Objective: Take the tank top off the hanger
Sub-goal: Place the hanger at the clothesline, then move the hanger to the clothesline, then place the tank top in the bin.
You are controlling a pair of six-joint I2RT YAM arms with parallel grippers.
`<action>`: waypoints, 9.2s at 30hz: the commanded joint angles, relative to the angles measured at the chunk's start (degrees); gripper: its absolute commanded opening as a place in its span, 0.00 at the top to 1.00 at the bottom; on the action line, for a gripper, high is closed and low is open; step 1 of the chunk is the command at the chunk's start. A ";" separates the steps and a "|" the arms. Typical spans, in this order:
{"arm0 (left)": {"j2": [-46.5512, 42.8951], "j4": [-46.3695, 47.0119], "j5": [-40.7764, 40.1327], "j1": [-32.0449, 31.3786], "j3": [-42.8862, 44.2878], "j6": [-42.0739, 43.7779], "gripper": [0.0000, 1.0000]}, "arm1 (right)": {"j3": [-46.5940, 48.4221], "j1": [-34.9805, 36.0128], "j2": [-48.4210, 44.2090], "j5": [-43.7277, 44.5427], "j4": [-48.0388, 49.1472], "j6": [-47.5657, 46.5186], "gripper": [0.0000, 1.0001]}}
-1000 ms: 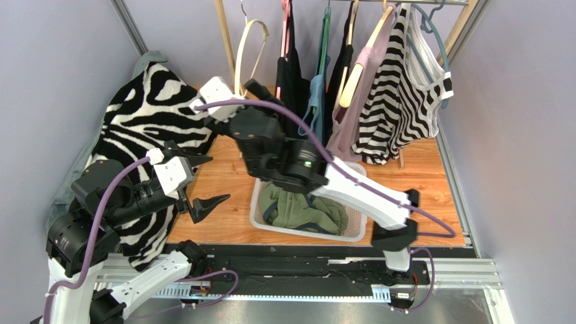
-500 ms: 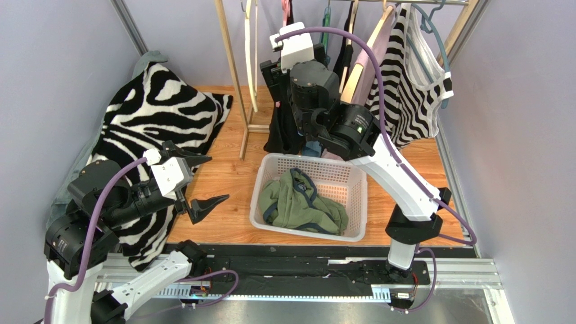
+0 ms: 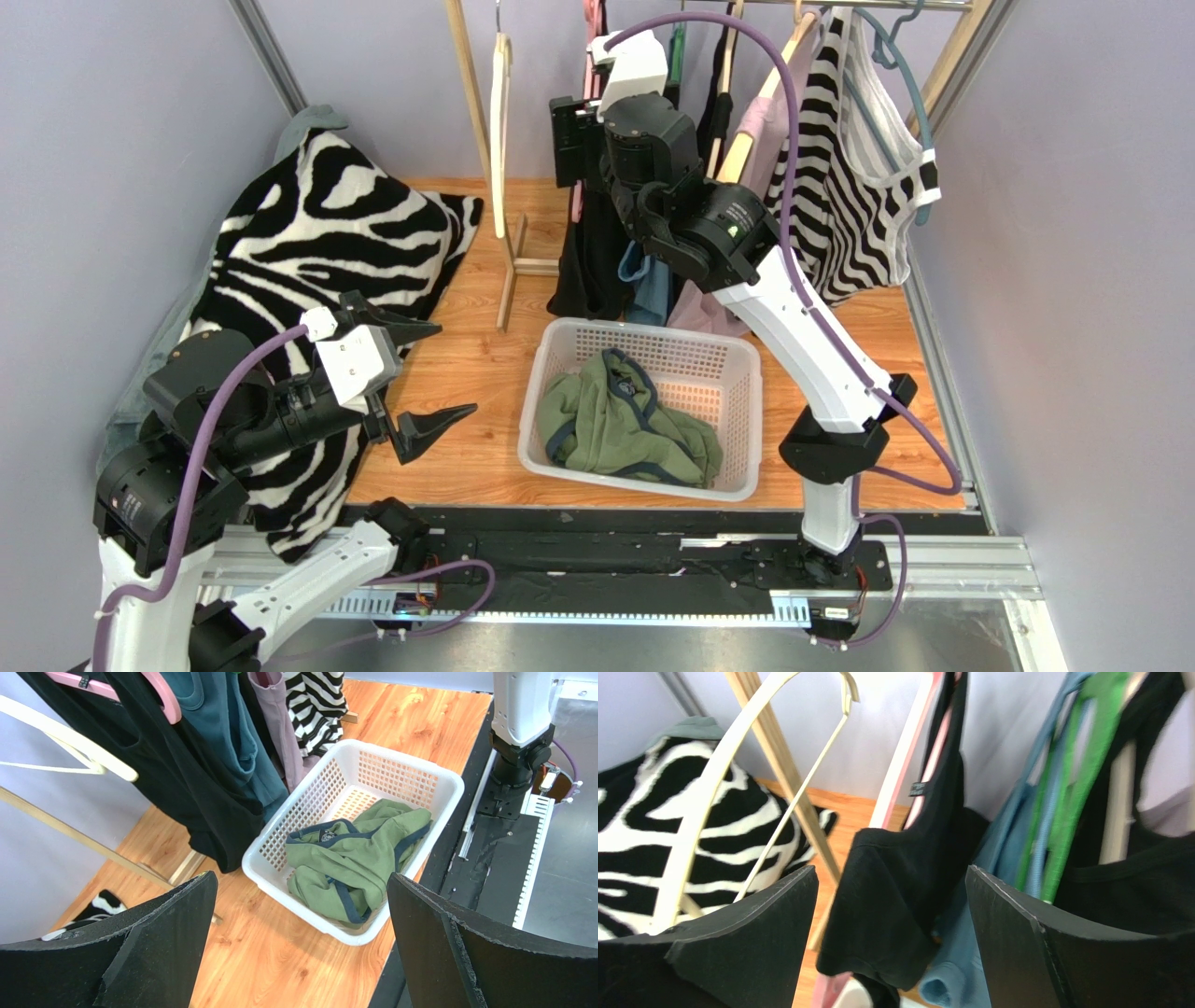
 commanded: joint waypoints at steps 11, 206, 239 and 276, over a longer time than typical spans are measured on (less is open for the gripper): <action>0.03 0.40 1.00 0.42 -0.31 0.62 0.01 | 1.75 -3.31 1.30 -6.08 -5.70 11.24 0.60; 7.32 1.81 10.23 5.34 16.12 -2.11 0.01 | -22.48 -2.08 -53.11 -37.53 0.90 -17.95 1.00; 14.01 -11.64 27.63 1.04 10.59 26.72 0.22 | -55.56 -2.08 -60.58 -68.65 -0.26 -11.52 1.00; 15.06 -1.00 16.47 0.25 5.67 17.32 1.00 | -65.12 -2.17 -71.63 -29.89 8.01 -11.36 0.21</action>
